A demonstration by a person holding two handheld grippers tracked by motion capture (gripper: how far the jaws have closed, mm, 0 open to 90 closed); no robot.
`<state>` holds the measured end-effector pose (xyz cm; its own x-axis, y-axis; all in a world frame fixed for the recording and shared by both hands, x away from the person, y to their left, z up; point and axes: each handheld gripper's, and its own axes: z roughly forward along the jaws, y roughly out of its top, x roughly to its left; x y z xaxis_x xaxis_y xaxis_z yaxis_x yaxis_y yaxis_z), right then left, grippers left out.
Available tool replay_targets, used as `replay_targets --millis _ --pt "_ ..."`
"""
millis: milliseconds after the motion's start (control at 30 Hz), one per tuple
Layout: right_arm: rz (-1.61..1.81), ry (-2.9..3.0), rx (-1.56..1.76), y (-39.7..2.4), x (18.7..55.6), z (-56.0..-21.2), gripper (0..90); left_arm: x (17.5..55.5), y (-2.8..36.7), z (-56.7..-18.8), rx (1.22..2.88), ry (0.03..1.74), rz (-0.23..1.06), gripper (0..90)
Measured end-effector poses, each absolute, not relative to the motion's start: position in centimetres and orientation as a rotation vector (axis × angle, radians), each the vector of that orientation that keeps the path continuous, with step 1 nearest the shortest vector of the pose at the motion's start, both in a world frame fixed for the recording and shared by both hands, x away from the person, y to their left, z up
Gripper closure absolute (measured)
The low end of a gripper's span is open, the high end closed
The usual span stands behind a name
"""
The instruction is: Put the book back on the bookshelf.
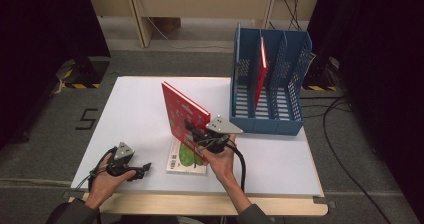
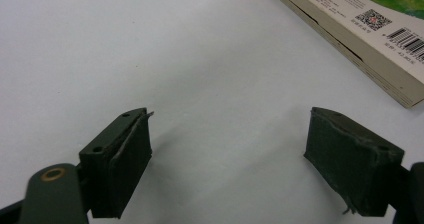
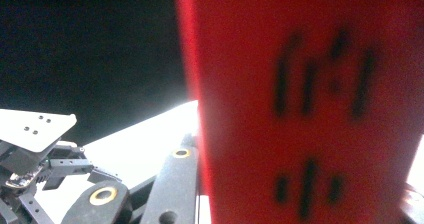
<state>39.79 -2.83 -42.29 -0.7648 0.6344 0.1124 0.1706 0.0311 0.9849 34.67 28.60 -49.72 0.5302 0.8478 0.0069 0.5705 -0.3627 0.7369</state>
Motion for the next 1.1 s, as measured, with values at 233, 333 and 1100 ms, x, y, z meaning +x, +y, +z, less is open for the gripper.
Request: replay_targets --millis 233,333,1100 --pt "1.776 1.954 0.817 -2.9 39.9 -42.7 75.9 34.7 28.8 -49.6 2.078 1.151 0.522 17.4" --pt "1.773 1.95 0.815 -2.9 39.9 -42.7 76.6 34.7 28.9 -49.6 2.08 1.152 0.522 17.4" --pt "1.756 1.938 0.85 -3.9 40.6 -41.7 79.2 34.8 28.9 -49.5 2.089 1.143 0.52 17.4"
